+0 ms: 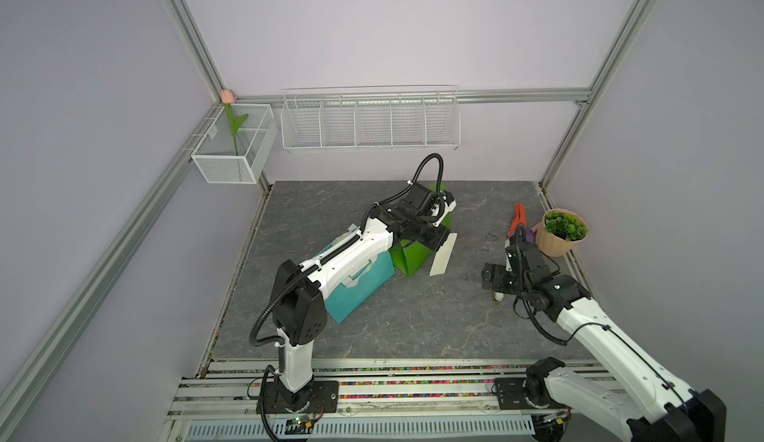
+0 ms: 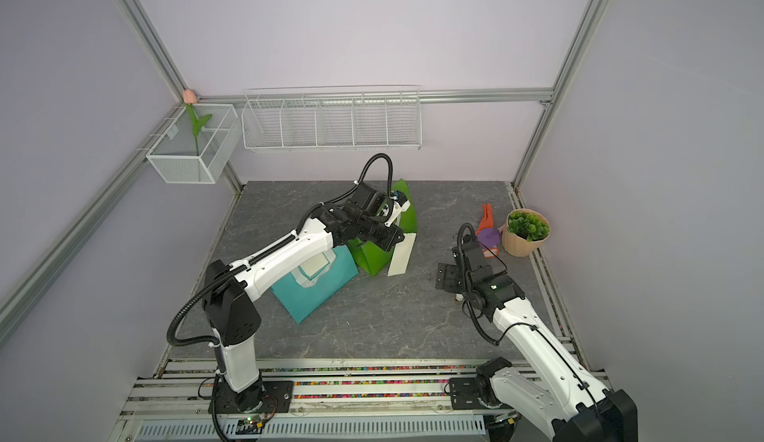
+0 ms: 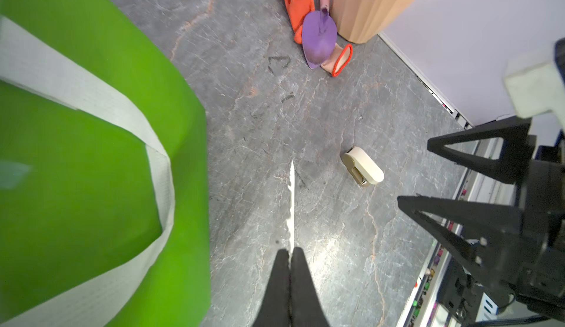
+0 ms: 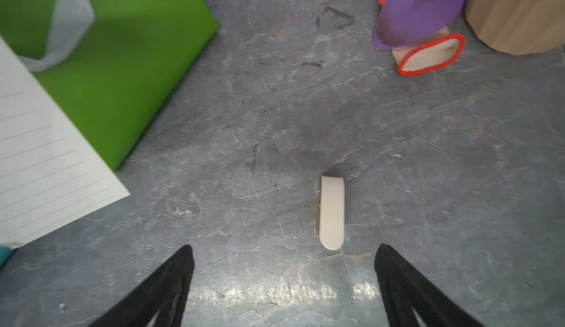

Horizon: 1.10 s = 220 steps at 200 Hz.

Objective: Staple the receipts to the bags
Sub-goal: Pick up the receipt from the center of the board.

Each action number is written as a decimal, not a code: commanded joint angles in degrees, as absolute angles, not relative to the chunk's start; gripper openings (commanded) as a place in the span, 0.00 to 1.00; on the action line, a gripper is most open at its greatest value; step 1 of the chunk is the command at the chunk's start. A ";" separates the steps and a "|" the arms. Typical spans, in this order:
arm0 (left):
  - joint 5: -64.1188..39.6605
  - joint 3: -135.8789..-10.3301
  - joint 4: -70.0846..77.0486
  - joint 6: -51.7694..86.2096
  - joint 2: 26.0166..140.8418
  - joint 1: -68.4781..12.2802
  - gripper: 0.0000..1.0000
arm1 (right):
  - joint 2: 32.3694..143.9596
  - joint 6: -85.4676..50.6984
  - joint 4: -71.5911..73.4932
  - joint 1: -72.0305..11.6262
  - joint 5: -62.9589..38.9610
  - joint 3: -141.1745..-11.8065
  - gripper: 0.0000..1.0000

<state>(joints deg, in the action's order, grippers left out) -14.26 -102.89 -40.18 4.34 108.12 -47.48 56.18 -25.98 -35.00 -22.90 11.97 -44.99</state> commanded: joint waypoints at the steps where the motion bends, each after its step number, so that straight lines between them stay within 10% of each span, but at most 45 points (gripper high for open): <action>1: -10.77 -104.27 -38.54 6.90 106.26 -45.19 0.00 | 56.48 -21.72 -25.55 -22.68 4.55 -45.73 0.99; 152: -11.67 -90.92 -18.11 9.17 97.74 -40.62 0.00 | 105.49 -17.27 31.17 -7.75 -38.68 -71.31 1.00; 220: -11.75 -90.52 -19.86 7.52 97.17 -39.90 0.00 | 116.84 -19.47 34.29 -7.73 -47.55 -83.00 0.98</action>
